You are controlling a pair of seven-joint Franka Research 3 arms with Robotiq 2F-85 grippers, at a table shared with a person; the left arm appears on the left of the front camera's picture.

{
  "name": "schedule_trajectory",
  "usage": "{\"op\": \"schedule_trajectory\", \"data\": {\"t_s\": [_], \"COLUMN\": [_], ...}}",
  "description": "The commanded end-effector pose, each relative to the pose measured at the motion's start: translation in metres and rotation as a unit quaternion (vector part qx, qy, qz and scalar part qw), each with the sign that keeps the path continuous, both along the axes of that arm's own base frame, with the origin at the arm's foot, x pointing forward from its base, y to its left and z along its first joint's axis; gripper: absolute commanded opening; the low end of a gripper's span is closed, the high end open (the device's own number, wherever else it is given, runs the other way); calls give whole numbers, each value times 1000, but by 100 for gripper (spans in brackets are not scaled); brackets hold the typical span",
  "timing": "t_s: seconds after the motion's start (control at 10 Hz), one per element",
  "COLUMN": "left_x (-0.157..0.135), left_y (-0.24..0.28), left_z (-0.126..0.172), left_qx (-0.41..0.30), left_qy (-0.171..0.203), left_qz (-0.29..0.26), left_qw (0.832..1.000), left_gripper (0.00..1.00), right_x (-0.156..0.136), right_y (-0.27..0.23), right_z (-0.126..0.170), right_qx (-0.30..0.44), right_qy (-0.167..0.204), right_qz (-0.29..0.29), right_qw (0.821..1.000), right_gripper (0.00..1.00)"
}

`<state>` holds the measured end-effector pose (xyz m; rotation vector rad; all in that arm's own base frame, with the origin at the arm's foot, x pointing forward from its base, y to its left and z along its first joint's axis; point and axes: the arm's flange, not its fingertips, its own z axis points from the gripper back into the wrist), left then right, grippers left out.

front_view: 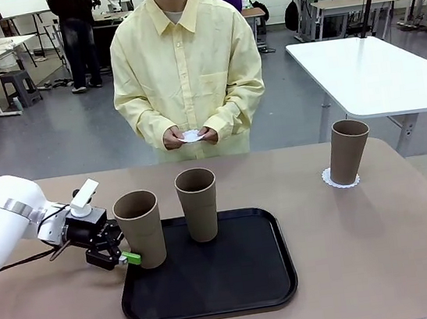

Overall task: Place coasters on the table and set cups on them.
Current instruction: Take one Reusable plastic cup from the Flat Tray and place it on a coaster set by the human.

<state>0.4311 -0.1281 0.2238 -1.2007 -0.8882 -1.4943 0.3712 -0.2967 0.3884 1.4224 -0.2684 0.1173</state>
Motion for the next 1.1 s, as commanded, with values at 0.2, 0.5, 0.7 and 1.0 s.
{"op": "schedule_trajectory", "data": {"t_s": [0.2, 0.5, 0.7, 1.0], "left_x": [-2, -2, -3, -7], "left_y": [-16, -16, -16, -11], "left_z": [-3, -3, -2, 14], "left_qx": [13, -3, -7, -9], "left_qy": [-24, -13, -11, -22], "left_qz": [-37, -46, -49, -20], "left_qw": [999, 999, 999, 1000], "left_gripper": [100, 40, 34, 0], "right_x": [1, 1, 1, 1], "right_y": [0, 0, 0, 0], "right_z": [0, 0, 0, 0], "right_qx": [-2, -2, -2, -2], "right_qy": [8, 8, 8, 8], "right_qz": [-3, -3, -3, -3], "right_qw": [1000, 1000, 1000, 1000], "right_gripper": [100, 100, 100, 100]}}
